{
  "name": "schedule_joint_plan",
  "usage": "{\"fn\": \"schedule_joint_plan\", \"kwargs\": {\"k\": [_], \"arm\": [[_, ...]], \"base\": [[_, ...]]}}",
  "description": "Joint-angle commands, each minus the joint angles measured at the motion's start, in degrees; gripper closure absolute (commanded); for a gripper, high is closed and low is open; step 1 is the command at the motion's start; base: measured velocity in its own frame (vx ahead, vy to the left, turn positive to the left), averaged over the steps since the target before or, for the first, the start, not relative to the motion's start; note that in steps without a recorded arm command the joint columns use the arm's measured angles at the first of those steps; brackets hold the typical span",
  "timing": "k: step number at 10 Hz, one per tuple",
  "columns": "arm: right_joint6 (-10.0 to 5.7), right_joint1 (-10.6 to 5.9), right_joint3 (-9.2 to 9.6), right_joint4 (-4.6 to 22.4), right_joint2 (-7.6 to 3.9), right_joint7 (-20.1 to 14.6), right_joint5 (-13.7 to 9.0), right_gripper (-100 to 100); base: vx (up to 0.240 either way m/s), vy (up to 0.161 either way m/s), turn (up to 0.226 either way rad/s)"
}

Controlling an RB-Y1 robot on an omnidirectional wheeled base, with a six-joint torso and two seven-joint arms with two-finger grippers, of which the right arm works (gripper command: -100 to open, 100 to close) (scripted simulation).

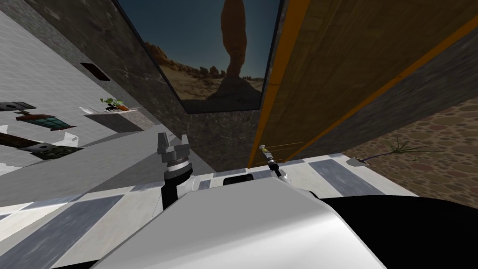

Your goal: Pull the door open

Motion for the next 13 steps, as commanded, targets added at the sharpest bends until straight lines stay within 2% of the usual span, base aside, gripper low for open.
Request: {"fn": "schedule_joint_plan", "kwargs": {"k": [1,10,11,13], "arm": [[-0.02,0.01,0.44,0.03,0.05,-1.68,-0.64,100],[0.44,-0.36,3.66,0.07,-0.49,-14.34,-5.9,100],[0.44,-0.36,3.66,0.07,-0.49,-14.72,-5.9,100],[0.56,-0.46,4.51,0.08,-0.64,-18.23,-7.28,100]], "base": [[-0.03,-0.013,0.029],[-0.039,-0.017,0.04],[-0.032,-0.015,0.023],[-0.028,-0.016,0.037]]}}
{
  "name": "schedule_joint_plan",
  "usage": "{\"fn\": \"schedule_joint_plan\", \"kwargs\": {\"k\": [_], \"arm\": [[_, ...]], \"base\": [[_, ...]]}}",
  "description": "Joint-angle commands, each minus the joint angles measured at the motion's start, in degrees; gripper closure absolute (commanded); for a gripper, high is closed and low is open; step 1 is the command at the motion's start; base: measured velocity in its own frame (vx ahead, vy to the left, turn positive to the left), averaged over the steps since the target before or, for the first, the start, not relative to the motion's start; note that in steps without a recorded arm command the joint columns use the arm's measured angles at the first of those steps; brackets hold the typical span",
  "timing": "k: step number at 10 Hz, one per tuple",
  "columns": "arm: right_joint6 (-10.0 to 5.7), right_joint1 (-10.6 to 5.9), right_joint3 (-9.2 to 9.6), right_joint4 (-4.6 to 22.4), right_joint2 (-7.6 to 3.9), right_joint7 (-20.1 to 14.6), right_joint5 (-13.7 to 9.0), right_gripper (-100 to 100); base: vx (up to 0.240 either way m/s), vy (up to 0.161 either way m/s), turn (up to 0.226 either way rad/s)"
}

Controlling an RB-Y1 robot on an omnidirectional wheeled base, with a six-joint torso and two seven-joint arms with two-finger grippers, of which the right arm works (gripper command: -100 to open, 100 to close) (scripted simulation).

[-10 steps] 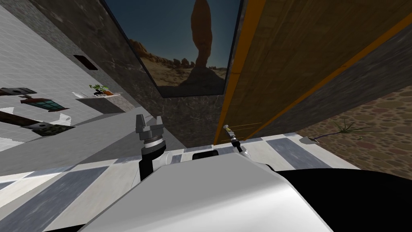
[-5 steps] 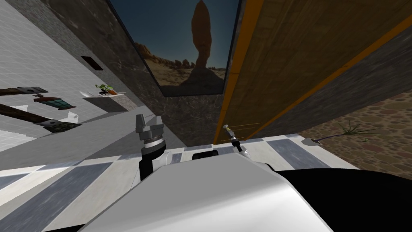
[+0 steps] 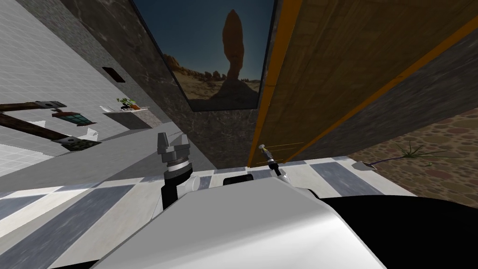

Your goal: Pull the door open

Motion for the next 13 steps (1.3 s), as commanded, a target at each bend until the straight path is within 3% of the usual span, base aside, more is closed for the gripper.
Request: {"fn": "schedule_joint_plan", "kwargs": {"k": [1,13], "arm": [[0.02,-0.15,0.99,0.18,0.26,-2.86,-1.04,100],[0.61,-0.62,5.07,0.24,-0.42,-19.8,-7.71,100]], "base": [[-0.038,-0.026,0.049],[-0.032,-0.017,0.037]]}}
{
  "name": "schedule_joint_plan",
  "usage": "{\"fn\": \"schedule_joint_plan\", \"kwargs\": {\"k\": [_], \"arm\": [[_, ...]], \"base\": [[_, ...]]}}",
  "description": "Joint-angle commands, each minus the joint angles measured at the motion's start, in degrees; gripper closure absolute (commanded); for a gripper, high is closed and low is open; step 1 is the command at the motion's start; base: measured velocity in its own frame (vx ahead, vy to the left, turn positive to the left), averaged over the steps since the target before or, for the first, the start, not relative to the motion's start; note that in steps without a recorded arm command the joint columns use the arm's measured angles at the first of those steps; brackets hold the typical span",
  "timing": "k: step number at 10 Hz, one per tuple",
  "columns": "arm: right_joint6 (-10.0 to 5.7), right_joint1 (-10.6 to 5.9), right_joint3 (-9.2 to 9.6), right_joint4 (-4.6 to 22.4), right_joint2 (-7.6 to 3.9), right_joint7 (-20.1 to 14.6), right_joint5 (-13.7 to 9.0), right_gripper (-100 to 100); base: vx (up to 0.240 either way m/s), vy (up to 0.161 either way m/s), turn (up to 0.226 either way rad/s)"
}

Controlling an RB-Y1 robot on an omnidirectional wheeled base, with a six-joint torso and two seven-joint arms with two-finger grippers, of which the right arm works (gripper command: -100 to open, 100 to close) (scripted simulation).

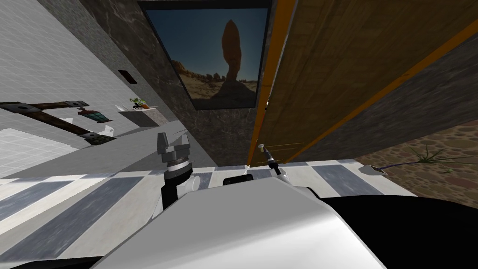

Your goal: Pull the door open

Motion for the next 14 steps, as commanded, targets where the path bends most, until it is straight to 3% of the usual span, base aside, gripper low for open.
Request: {"fn": "schedule_joint_plan", "kwargs": {"k": [1,9,11,14], "arm": [[-0.26,-0.21,0.98,0.42,0.68,-2.28,-0.26,100],[0.14,-0.52,3.78,0.46,0.21,-13.52,-4.83,100],[0.14,-0.52,3.78,0.46,0.21,-13.97,-4.83,100],[0.31,-0.66,4.93,0.48,0.02,-18.7,-6.71,100]], "base": [[-0.031,-0.022,0.02],[-0.03,-0.017,0.038],[-0.014,-0.011,0.001],[-0.023,-0.009,0.033]]}}
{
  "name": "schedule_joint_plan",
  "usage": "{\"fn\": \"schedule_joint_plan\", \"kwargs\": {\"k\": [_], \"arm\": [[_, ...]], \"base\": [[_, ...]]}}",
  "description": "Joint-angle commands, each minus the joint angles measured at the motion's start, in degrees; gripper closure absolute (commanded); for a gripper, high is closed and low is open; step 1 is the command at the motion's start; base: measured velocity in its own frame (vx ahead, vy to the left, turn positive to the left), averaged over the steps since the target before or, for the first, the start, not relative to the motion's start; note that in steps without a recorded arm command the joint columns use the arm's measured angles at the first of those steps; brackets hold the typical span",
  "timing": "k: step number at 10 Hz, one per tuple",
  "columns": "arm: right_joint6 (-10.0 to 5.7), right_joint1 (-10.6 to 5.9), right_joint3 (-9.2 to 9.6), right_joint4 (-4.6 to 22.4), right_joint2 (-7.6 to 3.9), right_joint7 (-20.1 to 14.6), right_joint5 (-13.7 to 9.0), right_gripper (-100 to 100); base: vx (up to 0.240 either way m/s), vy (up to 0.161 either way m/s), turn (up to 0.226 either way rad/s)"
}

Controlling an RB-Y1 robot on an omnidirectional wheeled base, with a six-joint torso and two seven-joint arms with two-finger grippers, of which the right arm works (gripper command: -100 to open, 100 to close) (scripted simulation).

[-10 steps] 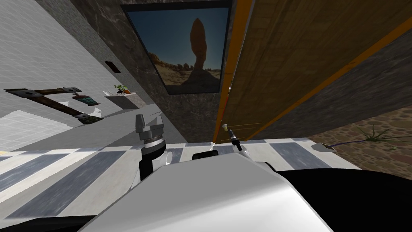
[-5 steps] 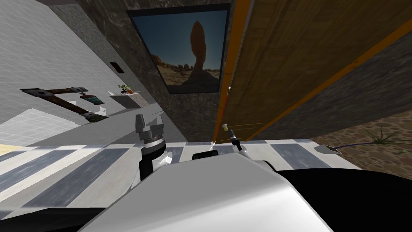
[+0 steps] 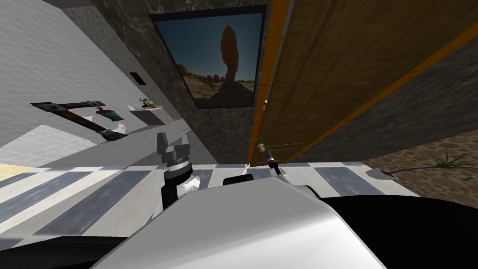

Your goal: Pull the door open

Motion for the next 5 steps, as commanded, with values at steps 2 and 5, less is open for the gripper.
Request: {"fn": "schedule_joint_plan", "kwargs": {"k": [2,5], "arm": [[-0.25,-0.4,1.78,0.05,0.94,-3.83,-1.0,100],[-0.08,-0.54,2.96,0.07,0.74,-8.61,-2.94,100]], "base": [[-0.039,-0.024,0.05],[-0.037,-0.018,0.044]]}}
